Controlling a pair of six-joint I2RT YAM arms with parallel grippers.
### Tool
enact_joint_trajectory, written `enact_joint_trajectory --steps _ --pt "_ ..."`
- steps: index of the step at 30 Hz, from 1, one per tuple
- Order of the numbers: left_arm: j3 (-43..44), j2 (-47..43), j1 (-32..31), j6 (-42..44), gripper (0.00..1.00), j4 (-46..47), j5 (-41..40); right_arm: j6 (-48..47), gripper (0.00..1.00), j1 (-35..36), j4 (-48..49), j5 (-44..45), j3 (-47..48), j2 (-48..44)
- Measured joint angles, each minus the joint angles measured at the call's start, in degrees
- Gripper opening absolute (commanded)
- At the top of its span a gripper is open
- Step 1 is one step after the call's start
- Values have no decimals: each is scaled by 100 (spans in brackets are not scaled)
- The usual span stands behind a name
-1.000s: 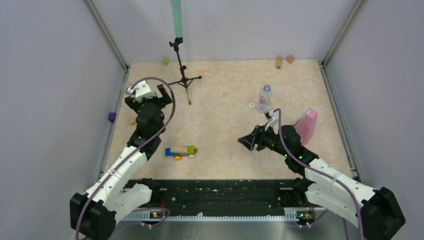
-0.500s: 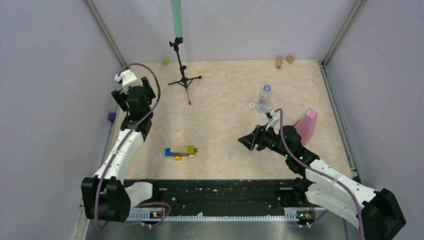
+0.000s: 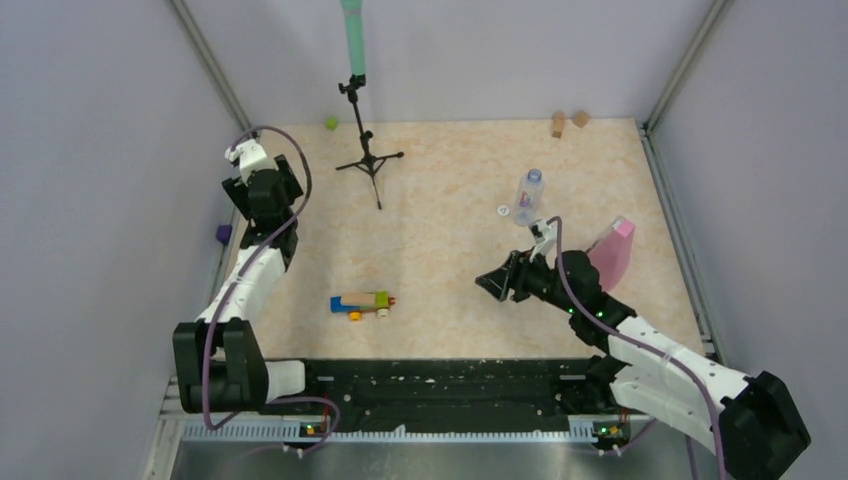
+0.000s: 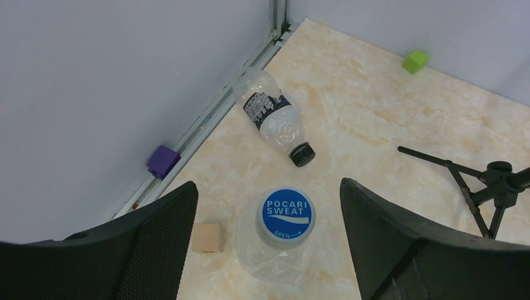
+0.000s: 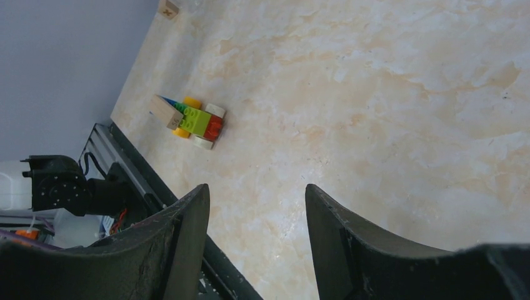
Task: Unscrew the bottle caps
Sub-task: Pick up the plastic bottle at the center of the board.
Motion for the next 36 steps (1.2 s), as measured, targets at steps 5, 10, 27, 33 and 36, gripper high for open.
enact_joint_trajectory --steps 5,10,27,33,36 --pt "-138 186 70 35 79 494 107 4 56 0 0 -4 0 144" --pt "-313 459 70 144 75 879 136 28 56 0 7 -7 0 232" --pt "-1182 149 70 542 22 1790 509 138 56 0 -9 -4 0 332" --pt "-1298 -1088 70 369 11 1510 1257 146 56 0 -114 50 0 192" --pt "-1252 -1762 70 267 11 1303 1860 160 56 0 -173 105 0 107"
